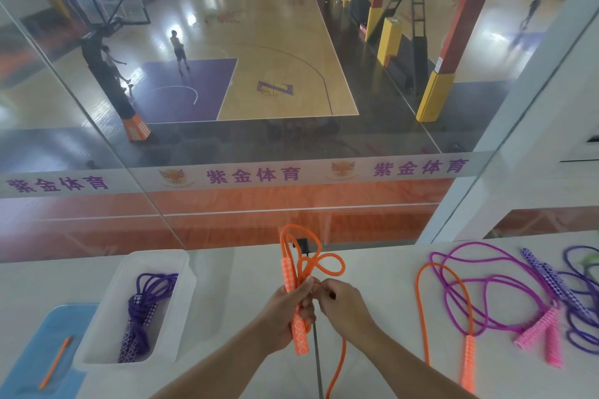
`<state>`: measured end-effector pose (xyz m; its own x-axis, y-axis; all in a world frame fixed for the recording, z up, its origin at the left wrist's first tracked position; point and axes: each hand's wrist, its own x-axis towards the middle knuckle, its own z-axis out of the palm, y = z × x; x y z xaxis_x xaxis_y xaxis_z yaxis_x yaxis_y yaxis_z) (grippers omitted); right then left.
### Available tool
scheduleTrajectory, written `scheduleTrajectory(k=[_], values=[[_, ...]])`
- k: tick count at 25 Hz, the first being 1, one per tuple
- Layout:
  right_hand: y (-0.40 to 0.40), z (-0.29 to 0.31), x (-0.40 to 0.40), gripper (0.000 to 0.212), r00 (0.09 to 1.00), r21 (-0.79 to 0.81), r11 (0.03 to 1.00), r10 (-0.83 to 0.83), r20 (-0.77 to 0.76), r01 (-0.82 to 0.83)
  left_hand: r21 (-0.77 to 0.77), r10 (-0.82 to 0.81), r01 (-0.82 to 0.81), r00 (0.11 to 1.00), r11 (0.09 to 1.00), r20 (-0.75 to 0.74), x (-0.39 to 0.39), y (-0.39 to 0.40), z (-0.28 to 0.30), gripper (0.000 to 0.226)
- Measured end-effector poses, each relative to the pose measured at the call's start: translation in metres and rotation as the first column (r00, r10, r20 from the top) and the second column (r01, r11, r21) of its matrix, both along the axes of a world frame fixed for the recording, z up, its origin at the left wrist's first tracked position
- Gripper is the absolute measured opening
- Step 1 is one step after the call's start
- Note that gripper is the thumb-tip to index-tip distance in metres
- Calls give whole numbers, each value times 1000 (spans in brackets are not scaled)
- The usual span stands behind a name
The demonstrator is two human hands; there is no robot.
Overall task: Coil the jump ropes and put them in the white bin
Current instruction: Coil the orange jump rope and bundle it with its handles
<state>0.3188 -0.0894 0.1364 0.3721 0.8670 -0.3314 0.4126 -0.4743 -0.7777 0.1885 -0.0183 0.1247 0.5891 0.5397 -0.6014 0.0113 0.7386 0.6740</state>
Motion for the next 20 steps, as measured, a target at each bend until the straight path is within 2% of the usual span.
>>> scheduleTrajectory(k=[3, 8, 11, 13, 14, 17, 18, 20], values=[[-1, 0, 2, 38, 999, -22, 999, 25, -36, -26, -8, 43, -43, 999, 999, 4, 0, 2, 2, 25], [-17, -6, 23, 35, 981, -142, 984, 83, -175, -108, -34, 205, -204, 979, 978, 11, -12, 27, 2, 15], [-16, -10, 31, 40, 942, -111, 993, -75, -329, 40, -47, 84, -82, 996, 996, 34, -18, 31, 1, 14], [-7, -8, 33, 40, 823, -107, 977, -211, -528, 182, -59, -90, 95, 992, 994, 85, -22, 26, 1, 11], [-2, -5, 33, 39, 732, -136, 961, -271, -625, 240, -66, -164, 172, 980, 983, 110, -24, 23, 2, 12], [6, -3, 39, 30, 374, -246, 881, -405, -834, 404, -100, -287, 301, 949, 948, 131, -27, 18, 4, 12], [6, -2, 45, 29, 291, -253, 867, -398, -870, 430, -102, -319, 331, 941, 938, 115, -29, 19, 4, 12], [4, -3, 58, 33, 210, -248, 865, -366, -907, 436, -75, -427, 428, 904, 901, 36, -36, 23, 1, 13]])
